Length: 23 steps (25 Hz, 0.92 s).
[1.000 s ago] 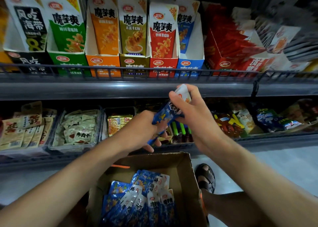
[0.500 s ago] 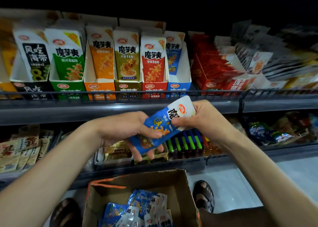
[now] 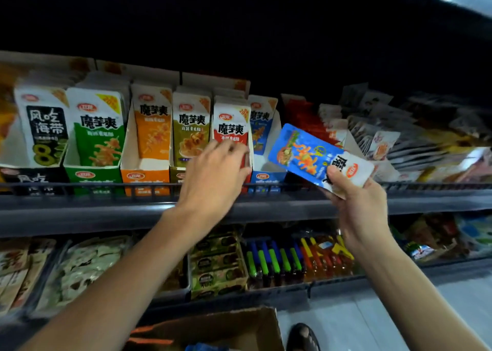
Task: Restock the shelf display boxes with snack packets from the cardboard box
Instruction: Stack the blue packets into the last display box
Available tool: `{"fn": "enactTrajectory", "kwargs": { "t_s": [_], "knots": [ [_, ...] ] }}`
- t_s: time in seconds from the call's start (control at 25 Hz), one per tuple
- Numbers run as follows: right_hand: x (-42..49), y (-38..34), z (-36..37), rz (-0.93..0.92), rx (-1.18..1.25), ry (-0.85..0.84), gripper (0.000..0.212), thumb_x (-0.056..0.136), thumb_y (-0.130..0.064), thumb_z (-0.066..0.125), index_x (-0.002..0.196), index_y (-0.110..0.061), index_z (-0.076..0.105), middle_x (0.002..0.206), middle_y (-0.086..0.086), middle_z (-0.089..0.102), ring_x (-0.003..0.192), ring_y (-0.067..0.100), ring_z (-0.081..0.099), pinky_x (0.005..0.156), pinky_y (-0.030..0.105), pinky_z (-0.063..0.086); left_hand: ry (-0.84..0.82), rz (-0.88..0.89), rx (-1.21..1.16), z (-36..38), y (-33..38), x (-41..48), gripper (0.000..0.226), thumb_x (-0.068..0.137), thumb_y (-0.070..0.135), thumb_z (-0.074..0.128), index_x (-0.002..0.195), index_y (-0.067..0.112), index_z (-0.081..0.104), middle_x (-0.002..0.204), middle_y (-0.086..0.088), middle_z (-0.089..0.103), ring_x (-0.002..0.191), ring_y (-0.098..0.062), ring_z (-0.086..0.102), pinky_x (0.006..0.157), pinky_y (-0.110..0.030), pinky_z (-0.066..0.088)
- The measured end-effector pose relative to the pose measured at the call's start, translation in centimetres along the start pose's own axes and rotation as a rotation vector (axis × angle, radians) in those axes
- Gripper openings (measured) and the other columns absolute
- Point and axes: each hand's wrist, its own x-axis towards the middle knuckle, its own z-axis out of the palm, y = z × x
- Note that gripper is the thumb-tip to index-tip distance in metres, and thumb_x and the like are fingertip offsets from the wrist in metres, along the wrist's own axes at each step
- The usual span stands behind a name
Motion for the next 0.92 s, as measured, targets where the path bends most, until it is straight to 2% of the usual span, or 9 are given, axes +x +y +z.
{"fn": "enactTrajectory", "kwargs": {
  "t_s": [0.08, 0.16, 0.24, 0.36, 0.4, 0.52, 0.6, 0.76, 0.92],
  "knots": [
    [2.0, -1.6, 0.7, -0.153, -0.198, 0.022, 0.007, 0.083, -0.012, 0.075, 0.088, -0.012, 0.071, 0.096, 0.009, 0.076, 0.095, 0.028, 0.072, 0.082, 0.047, 0.059, -0.034, 0.090, 0.101, 1.1, 0.1, 0.3, 0.044, 0.097, 0.039, 0.050, 0.138, 0.026, 0.045, 0.135, 0.000, 0.051, 0.123, -0.019, 0.044, 0.101, -0.037, 0.040],
    [4.2, -3.6, 2.2, -0.362, -0.539, -0.009, 0.015, 0.078, -0.025, 0.078, 0.080, -0.012, 0.071, 0.086, 0.006, 0.076, 0.086, 0.023, 0.072, 0.076, 0.051, 0.058, -0.074, 0.125, 0.126, 1.9, 0.0, 0.7, 0.040, 0.098, 0.039, 0.047, 0.136, 0.026, 0.049, 0.131, -0.002, 0.053, 0.121, -0.021, 0.045, 0.102, -0.038, 0.038],
    [5.8, -5.4, 4.5, -0.511, -0.857, -0.073, 0.020, 0.079, -0.027, 0.078, 0.080, -0.009, 0.069, 0.083, 0.006, 0.074, 0.078, 0.014, 0.067, 0.068, 0.041, 0.054, -0.077, 0.126, 0.139, 2.2, 0.0, 1.3, 0.035, 0.099, 0.039, 0.046, 0.130, 0.027, 0.055, 0.124, -0.002, 0.057, 0.117, -0.021, 0.049, 0.098, -0.036, 0.038],
    [7.9, -6.1, 8.1, -0.561, -1.220, -0.134, 0.026, 0.077, -0.025, 0.079, 0.081, -0.004, 0.066, 0.084, 0.013, 0.069, 0.081, 0.021, 0.064, 0.059, 0.026, 0.042, -0.080, 0.114, 0.137, 2.4, 0.2, 1.8, 0.028, 0.101, 0.037, 0.045, 0.118, 0.025, 0.062, 0.115, -0.001, 0.059, 0.110, -0.022, 0.052, 0.091, -0.035, 0.038],
    [8.8, -5.8, 9.1, -0.550, -1.287, -0.155, 0.028, 0.076, -0.024, 0.080, 0.084, 0.000, 0.067, 0.087, 0.016, 0.069, 0.085, 0.026, 0.066, 0.061, 0.026, 0.044, -0.082, 0.103, 0.121, 2.5, 0.2, 1.9, 0.025, 0.101, 0.035, 0.045, 0.114, 0.024, 0.063, 0.112, -0.001, 0.060, 0.109, -0.022, 0.053, 0.090, -0.035, 0.037],
    [10.7, -4.4, 11.3, -0.481, -1.418, -0.210, 0.035, 0.075, -0.022, 0.082, 0.098, 0.001, 0.070, 0.101, 0.021, 0.069, 0.097, 0.035, 0.067, 0.077, 0.040, 0.056, -0.063, 0.091, 0.077, 3.0, 0.2, 2.0, 0.020, 0.100, 0.032, 0.048, 0.105, 0.022, 0.065, 0.106, 0.000, 0.064, 0.102, -0.022, 0.056, 0.086, -0.033, 0.037],
    [11.6, -3.6, 12.4, -0.451, -1.478, -0.296, 0.039, 0.077, -0.021, 0.082, 0.109, -0.002, 0.069, 0.113, 0.017, 0.068, 0.104, 0.030, 0.065, 0.083, 0.038, 0.055, -0.058, 0.086, 0.067, 3.1, 0.2, 2.2, 0.020, 0.099, 0.031, 0.049, 0.104, 0.021, 0.066, 0.104, -0.001, 0.065, 0.099, -0.022, 0.056, 0.084, -0.033, 0.036],
    [13.4, -2.1, 13.4, -0.540, -1.587, -0.520, 0.043, 0.083, -0.019, 0.076, 0.121, -0.003, 0.063, 0.128, 0.014, 0.061, 0.118, 0.029, 0.056, 0.094, 0.038, 0.049, -0.055, 0.085, 0.080, 3.4, 0.3, 2.4, 0.021, 0.099, 0.028, 0.049, 0.108, 0.019, 0.066, 0.107, -0.003, 0.064, 0.102, -0.024, 0.056, 0.084, -0.033, 0.038],
    [15.0, -0.6, 13.8, -0.554, -1.710, -0.593, 0.048, 0.087, -0.024, 0.072, 0.130, -0.009, 0.055, 0.134, 0.016, 0.056, 0.122, 0.033, 0.052, 0.095, 0.039, 0.047, -0.050, 0.080, 0.050, 3.7, 0.3, 2.4, 0.020, 0.100, 0.027, 0.049, 0.111, 0.019, 0.063, 0.110, -0.002, 0.063, 0.103, -0.023, 0.055, 0.084, -0.032, 0.039]
  ]
}}
